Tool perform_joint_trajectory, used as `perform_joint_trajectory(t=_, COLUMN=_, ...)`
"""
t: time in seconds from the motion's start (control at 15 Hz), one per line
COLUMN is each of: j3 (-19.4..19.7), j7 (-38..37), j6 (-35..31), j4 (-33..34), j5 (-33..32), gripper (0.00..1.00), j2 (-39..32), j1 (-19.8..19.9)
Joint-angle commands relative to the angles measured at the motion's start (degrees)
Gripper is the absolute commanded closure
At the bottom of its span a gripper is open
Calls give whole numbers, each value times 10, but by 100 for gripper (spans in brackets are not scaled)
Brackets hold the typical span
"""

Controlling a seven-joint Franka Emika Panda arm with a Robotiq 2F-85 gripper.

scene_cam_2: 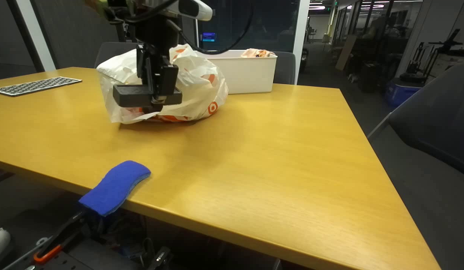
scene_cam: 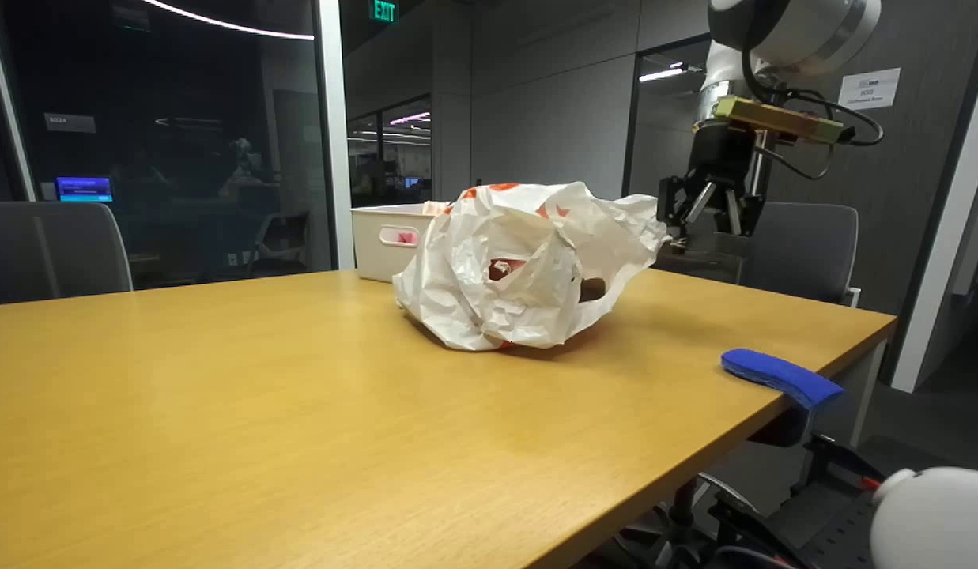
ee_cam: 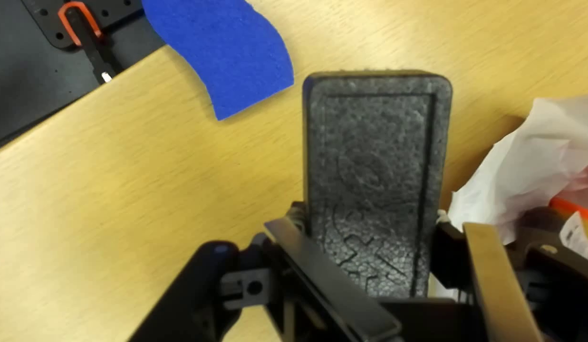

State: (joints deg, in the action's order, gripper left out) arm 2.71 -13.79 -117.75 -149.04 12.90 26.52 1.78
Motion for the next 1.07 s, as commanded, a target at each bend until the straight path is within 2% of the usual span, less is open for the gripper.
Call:
perform_joint_trajectory(t=0.0, j3=4, j7=98, j6=27, j4=13, j5=14, gripper=69, j2=20, j1=-19)
perform_joint_trajectory(t=0.2, j3=-32, j7=102, j6=-34, j4=-10, j5=-30, gripper=69, j2=50, j1=-20)
perform_joint_trajectory(t=0.67, j3=-30, j7=221, j6=65, j4=1, j5=-17, gripper=69, j2=136, j1=-91)
perform_joint_trajectory(t=1.0, j3=-44, j7=247, j6=32, j4=22, j5=-27, gripper=69, j2=97, j1=-110)
